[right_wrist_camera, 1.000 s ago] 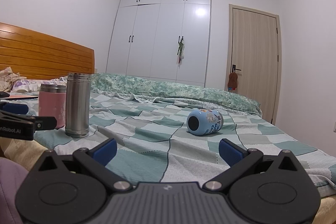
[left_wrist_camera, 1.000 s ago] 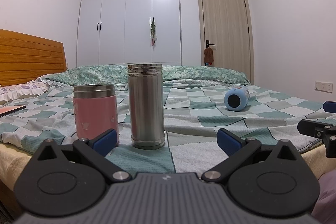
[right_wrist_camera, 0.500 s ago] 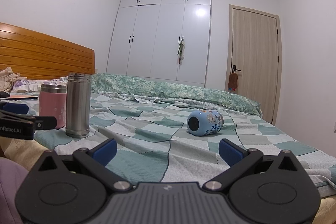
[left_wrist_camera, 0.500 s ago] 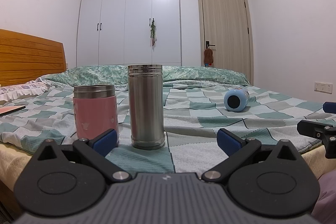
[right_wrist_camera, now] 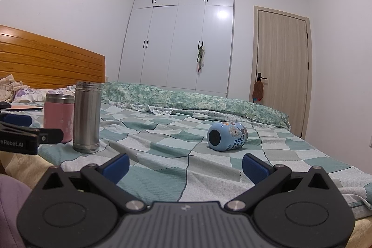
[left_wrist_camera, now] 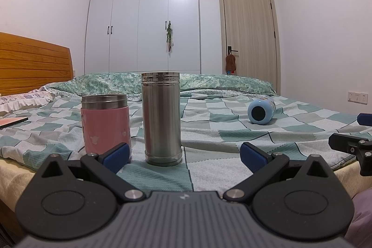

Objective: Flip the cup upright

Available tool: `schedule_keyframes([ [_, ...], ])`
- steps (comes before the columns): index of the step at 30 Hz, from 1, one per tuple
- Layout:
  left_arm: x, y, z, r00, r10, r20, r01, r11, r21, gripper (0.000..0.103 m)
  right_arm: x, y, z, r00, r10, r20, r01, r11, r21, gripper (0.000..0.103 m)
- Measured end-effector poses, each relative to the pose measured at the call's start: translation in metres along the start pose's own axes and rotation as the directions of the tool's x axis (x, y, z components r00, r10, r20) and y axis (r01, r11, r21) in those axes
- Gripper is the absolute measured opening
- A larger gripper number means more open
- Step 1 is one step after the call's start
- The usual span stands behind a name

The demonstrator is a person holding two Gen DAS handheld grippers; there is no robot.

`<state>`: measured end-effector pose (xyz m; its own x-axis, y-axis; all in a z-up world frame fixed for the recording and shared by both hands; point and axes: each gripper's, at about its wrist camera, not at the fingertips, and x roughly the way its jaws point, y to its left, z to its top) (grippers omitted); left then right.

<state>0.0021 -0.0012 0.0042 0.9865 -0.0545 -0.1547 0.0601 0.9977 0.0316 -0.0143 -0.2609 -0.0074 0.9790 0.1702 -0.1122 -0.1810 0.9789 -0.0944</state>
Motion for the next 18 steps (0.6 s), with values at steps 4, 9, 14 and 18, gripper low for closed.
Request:
schedule_keyframes([
  [4,-0.0002,-0.0004,0.0001,1.0,0.0,0.001,0.0,1.0,0.0,0.103,0.0004,0.0002,0.0,1.0,0.0,0.0,0.0,1.0,0.0,0.103],
  [9,-0.0007,-0.0016,0.0006,1.0,0.0,0.003,0.0,1.0,0.003,0.103,0.0001,0.0004,-0.0002,1.0,0.0,0.001,0.0,1.0,-0.001,0.103],
  [14,-0.0017,-0.0034,0.0016,1.0,0.004,0.012,-0.004,1.0,0.004,0.103,0.0,0.0006,-0.0003,1.0,0.0,0.001,0.0,1.0,-0.001,0.103],
  [18,-0.0019,-0.0039,0.0014,1.0,0.0,0.012,0.0,1.0,0.004,0.103,0.0002,0.0007,-0.0004,1.0,0.0,0.001,0.0,1.0,-0.001,0.103],
])
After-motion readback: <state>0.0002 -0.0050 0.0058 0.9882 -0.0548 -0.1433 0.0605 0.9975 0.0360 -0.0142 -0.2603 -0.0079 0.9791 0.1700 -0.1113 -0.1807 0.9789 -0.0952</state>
